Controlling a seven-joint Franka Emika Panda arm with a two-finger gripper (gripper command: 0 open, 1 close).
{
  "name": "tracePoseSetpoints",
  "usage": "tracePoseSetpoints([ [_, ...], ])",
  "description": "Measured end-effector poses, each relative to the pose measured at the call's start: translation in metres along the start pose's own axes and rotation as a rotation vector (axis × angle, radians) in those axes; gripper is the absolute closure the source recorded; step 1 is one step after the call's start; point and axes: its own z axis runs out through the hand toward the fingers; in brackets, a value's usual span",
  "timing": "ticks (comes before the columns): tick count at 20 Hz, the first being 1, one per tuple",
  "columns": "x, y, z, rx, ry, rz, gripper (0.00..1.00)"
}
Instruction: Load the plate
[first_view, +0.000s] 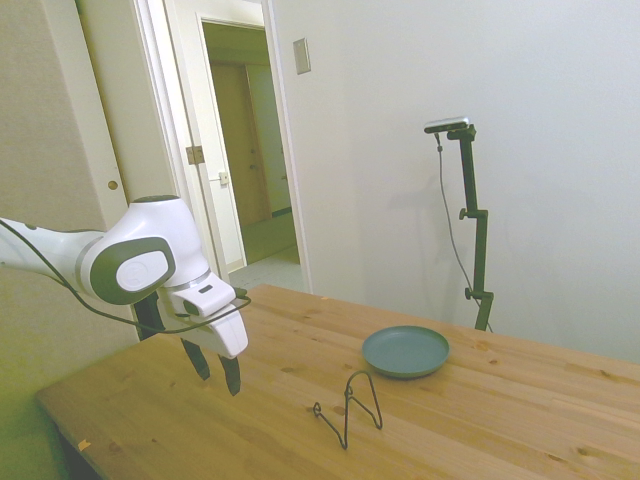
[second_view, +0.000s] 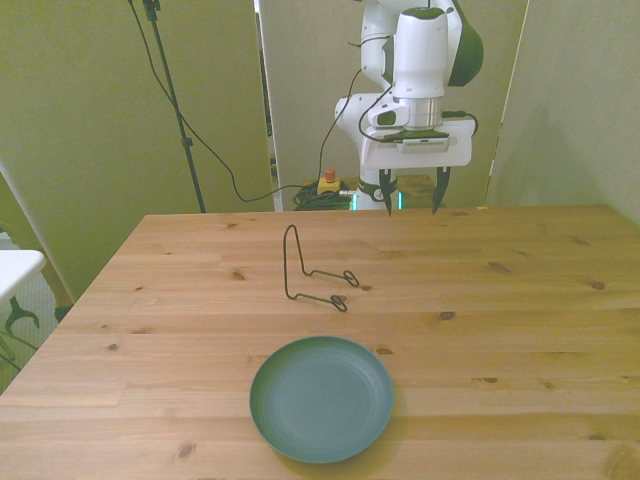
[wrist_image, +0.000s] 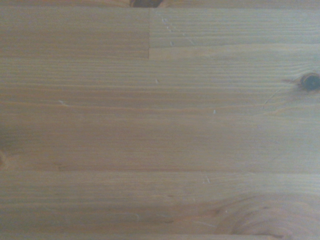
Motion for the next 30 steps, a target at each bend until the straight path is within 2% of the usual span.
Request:
tracePoseSetpoints([
  [4,0.002,0.000,0.001,0.020,-0.025,-0.004,0.00],
  [7,0.023,0.005,-0.002,0.049,-0.045,0.015,0.00],
  [21,0.240,0.045,-0.065,0.256,-0.136,0.177,0.00],
  [25,0.288,0.045,-0.054,0.287,-0.130,0.238,0.00],
  [30,0.325,0.028,-0.015,0.285,-0.158,0.289,0.00],
])
